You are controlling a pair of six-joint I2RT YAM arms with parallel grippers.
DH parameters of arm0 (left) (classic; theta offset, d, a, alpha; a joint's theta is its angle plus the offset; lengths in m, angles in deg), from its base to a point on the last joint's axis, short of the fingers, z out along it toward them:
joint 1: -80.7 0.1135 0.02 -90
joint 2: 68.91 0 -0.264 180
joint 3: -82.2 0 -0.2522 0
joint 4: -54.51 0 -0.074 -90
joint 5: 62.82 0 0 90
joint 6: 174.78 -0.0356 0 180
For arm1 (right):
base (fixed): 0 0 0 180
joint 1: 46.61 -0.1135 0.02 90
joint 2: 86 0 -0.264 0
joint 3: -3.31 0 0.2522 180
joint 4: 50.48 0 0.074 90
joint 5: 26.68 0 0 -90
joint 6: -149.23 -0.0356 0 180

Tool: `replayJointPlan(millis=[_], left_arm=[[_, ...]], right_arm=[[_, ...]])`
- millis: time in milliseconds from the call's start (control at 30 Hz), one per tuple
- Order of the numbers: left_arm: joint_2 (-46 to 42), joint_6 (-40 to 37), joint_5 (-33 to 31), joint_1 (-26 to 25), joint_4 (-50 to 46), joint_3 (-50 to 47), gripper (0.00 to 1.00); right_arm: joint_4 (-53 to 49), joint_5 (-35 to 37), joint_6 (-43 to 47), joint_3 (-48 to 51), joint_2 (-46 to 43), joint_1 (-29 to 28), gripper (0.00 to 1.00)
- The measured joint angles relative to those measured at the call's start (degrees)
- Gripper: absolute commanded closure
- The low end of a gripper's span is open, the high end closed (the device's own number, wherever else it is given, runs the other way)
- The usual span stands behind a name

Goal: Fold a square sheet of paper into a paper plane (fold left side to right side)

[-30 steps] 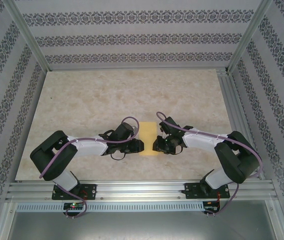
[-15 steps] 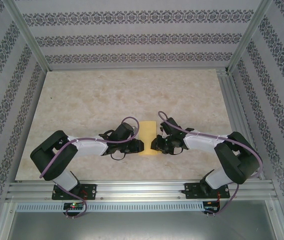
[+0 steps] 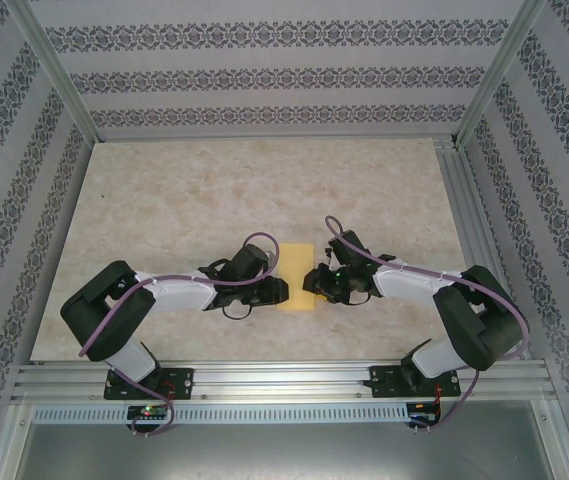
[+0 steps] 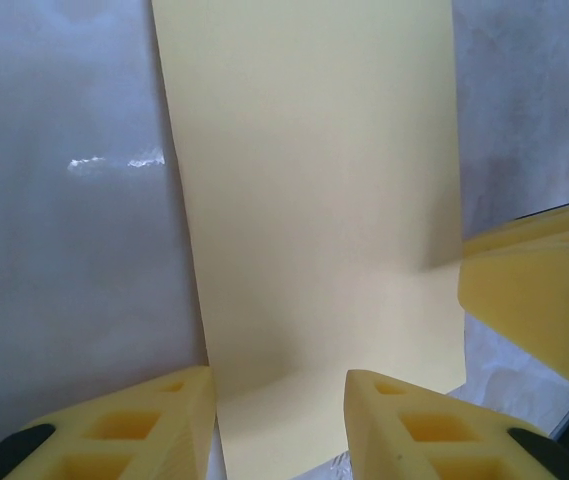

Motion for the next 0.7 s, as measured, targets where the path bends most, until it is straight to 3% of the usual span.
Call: replayJointPlan(millis=[233, 433, 700], left_arm=[[-6.73, -5.09, -3.26, -0.46, -4.11, 0.24, 0.5], [-16.72, -12.94, -7.65, -5.33, -5.18, 0.26, 0.43], [-13.4, -21.11, -12.81, -12.13, -7.85, 2.6, 0.32]], right_arm=[[-0.22, -2.67, -0.63, -1.49, 1.22, 0.76, 0.69], [-0.7, -4.35, -0.87, -4.04, 2.67, 3.06, 0.7], [-2.51, -6.12, -0.66, -8.72, 6.56, 5.25, 0.71]])
